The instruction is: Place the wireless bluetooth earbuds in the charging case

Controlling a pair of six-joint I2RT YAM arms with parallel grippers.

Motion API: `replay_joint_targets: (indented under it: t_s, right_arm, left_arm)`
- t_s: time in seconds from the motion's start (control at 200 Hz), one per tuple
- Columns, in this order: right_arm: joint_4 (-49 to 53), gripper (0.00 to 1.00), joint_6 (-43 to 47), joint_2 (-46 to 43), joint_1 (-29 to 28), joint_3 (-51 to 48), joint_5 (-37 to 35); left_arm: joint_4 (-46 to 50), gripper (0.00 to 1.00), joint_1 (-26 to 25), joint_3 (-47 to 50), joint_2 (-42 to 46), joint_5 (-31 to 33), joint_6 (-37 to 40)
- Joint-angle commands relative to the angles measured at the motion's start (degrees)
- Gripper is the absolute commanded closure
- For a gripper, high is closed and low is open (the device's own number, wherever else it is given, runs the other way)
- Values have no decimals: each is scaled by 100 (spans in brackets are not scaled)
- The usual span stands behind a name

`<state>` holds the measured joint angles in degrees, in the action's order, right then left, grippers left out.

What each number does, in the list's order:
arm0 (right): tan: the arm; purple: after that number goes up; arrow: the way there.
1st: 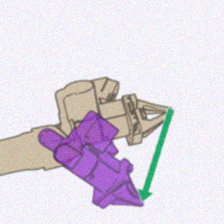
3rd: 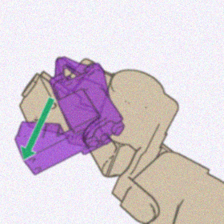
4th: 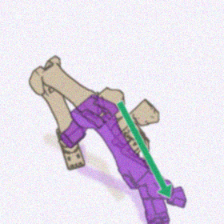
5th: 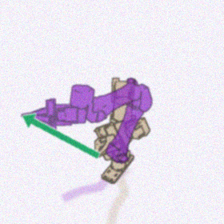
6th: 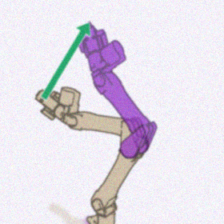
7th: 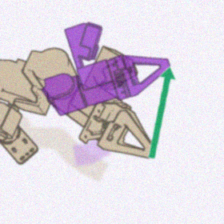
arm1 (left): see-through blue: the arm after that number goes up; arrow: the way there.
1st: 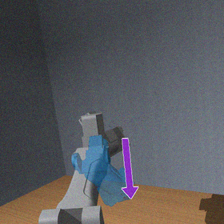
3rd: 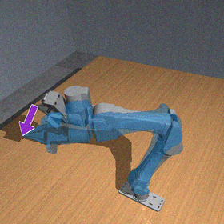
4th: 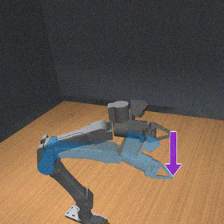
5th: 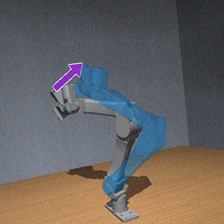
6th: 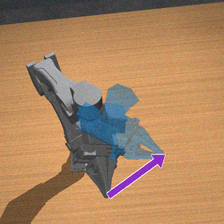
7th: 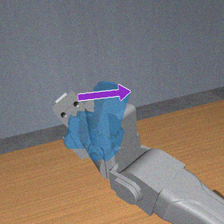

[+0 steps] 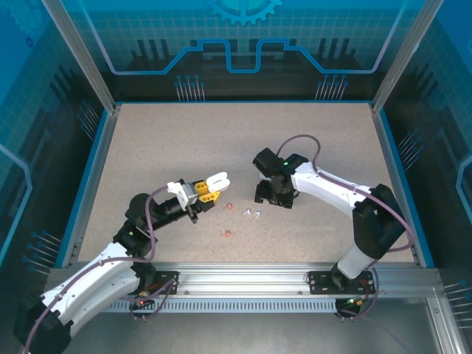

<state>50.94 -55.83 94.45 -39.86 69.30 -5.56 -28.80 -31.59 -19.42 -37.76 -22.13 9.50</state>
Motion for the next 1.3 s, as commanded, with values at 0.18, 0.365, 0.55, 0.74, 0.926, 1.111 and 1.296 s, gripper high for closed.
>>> replay_joint_targets:
  t_s: [0.18, 0.365, 0.55, 0.74, 0.926, 1.111, 1.296]
  right_arm:
    - [-150, 45, -446, 902, -192, 422, 295]
    - [-159, 48, -461, 1268, -227, 544, 370]
    - [-234, 50, -490, 1495, -242, 580, 549]
    - [-202, 55, -464, 1630, -238, 624, 560]
    - [-207, 59, -455, 1712, -256, 601, 618]
    - [-191, 61, -453, 1743, -294, 594, 637]
    - [-181, 64, -413, 1839, -312, 626, 644]
  left_arm:
    - [39, 100, -40, 46, 135, 139, 149]
    - [74, 100, -33, 44, 172, 174, 170]
    - [111, 100, -40, 40, 164, 191, 184]
    - [120, 100, -40, 36, 172, 200, 177]
    - [156, 100, -40, 42, 166, 209, 181]
    - [164, 100, -35, 41, 162, 214, 193]
    - [173, 100, -37, 44, 159, 226, 196]
